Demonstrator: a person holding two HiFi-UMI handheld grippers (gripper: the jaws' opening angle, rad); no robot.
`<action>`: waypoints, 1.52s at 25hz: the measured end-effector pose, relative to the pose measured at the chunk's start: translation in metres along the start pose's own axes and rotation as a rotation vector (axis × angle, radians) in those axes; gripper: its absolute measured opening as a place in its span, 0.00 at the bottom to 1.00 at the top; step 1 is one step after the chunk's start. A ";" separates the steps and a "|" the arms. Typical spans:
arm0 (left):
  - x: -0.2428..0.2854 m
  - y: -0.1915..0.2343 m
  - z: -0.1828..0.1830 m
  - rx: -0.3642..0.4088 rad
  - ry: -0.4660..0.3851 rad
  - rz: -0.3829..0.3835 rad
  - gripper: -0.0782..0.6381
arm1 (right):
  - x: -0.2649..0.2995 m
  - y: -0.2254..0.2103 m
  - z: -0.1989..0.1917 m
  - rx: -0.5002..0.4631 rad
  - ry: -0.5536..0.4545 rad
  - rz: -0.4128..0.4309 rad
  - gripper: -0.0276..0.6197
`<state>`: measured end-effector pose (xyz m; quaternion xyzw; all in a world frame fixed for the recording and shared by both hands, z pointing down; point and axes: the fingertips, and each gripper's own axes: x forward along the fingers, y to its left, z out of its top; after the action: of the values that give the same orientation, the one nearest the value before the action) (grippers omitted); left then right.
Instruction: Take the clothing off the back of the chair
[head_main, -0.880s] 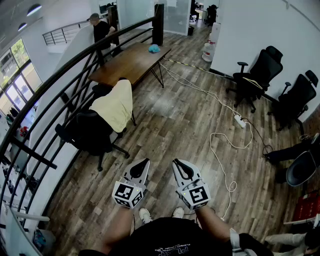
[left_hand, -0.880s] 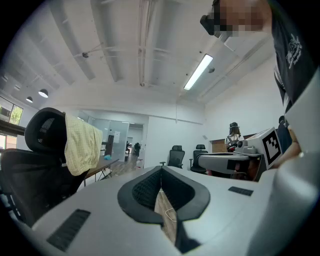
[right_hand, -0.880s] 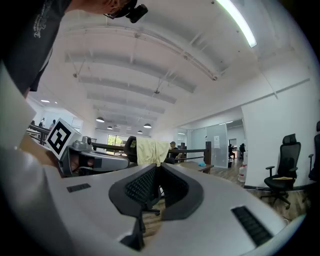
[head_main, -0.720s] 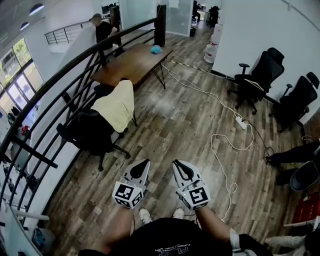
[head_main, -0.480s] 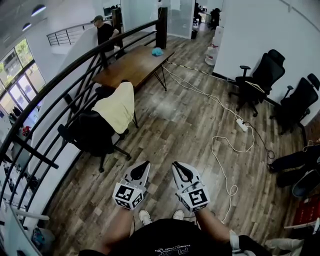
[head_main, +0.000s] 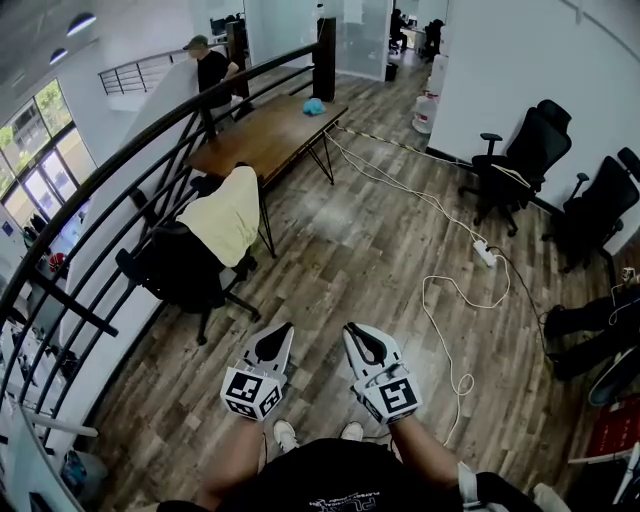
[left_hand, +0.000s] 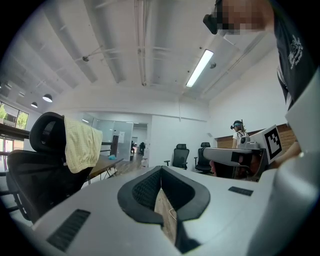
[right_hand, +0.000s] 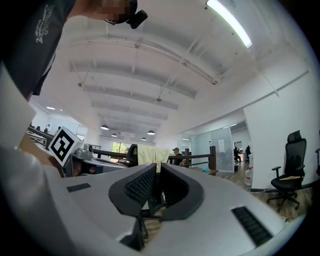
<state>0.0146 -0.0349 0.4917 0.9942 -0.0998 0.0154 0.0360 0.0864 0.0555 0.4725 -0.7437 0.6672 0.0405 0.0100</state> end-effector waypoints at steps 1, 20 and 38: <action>0.002 -0.003 -0.001 0.001 0.001 0.002 0.13 | -0.003 -0.002 -0.001 0.003 0.001 0.004 0.10; 0.010 -0.020 -0.014 0.019 0.030 0.117 0.13 | -0.022 -0.040 -0.005 0.021 -0.035 0.116 0.10; 0.030 0.043 -0.001 0.000 -0.002 0.113 0.13 | 0.059 -0.028 0.002 0.029 -0.040 0.143 0.10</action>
<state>0.0349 -0.0830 0.4963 0.9870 -0.1558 0.0166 0.0350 0.1202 0.0003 0.4651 -0.6929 0.7189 0.0463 0.0313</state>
